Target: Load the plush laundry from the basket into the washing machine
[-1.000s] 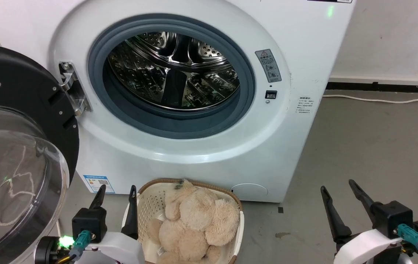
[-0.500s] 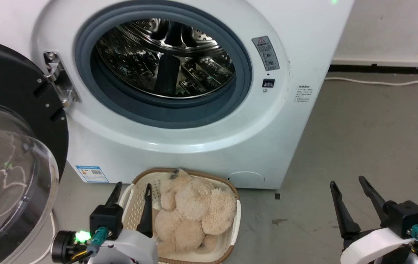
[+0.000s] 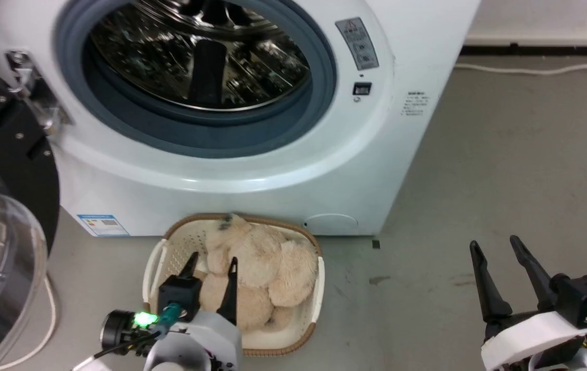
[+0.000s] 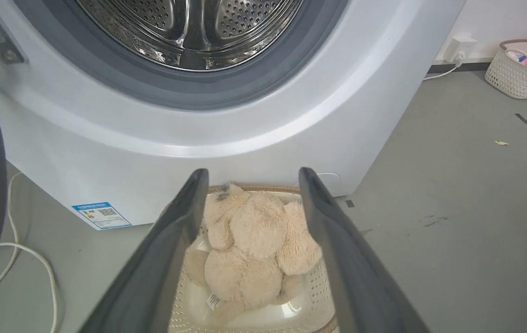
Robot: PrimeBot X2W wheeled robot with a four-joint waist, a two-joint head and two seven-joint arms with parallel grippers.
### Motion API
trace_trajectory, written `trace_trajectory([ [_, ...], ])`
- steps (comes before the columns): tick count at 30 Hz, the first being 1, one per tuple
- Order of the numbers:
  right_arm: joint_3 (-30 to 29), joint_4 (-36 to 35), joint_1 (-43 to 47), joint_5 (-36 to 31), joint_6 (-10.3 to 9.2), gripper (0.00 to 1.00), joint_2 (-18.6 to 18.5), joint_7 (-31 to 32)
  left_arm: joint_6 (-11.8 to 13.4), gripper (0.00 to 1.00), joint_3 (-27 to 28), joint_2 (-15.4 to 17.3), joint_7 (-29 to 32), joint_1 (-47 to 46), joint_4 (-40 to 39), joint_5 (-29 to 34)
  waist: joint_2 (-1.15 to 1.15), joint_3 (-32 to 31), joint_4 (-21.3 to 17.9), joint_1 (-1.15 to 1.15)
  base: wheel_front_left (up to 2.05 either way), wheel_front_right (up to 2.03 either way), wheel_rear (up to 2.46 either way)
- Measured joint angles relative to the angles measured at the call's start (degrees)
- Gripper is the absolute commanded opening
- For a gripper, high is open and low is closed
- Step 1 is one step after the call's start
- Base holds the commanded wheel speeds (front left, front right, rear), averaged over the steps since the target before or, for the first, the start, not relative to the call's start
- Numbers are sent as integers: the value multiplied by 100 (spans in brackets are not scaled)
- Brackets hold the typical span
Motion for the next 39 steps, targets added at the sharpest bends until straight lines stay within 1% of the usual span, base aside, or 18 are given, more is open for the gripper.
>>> trace_trajectory([
  [6, 5, 18, -118, 138, 0, 100, 0, -66, -2, 100, -168, 1, -3, -270, 559, -27, 0, 238, -144, 0, 0, 0, 0],
  [19, -45, 11, -292, 391, 0, 100, 0, -231, -3, 100, -287, 58, -180, -905, 1637, -368, 0, 788, -359, -1, 0, 0, 0],
  [22, -63, -9, -335, 459, 0, 100, 0, -259, 8, 100, -324, 113, -210, -1082, 1880, -422, 0, 927, -404, -1, 0, 0, 0],
  [25, -105, -20, -380, 513, 0, 100, 0, -291, 105, 100, -355, 159, -276, -1256, 2067, -475, 0, 1077, -452, -1, 0, 0, 0],
  [31, -200, -14, -490, 714, 0, 100, 0, -365, 171, 100, -477, 272, -333, -1582, 2485, -563, 0, 1380, -541, -1, 0, 0, 0],
  [35, -250, -23, -623, 867, 0, 100, 0, -433, 172, 100, -620, 361, -286, -1975, 2876, -667, 0, 1704, -625, -1, 0, 0, 0],
  [37, -247, -25, -664, 922, 0, 100, 0, -454, 108, 100, -660, 381, -241, -2084, 3003, -697, 0, 1815, -652, 0, 0, 0, 0],
  [39, -229, -24, -677, 993, 0, 100, 0, -487, 100, 100, -712, 426, -176, -2176, 3131, -740, 0, 1924, -681, 0, 0, 0, 0],
])
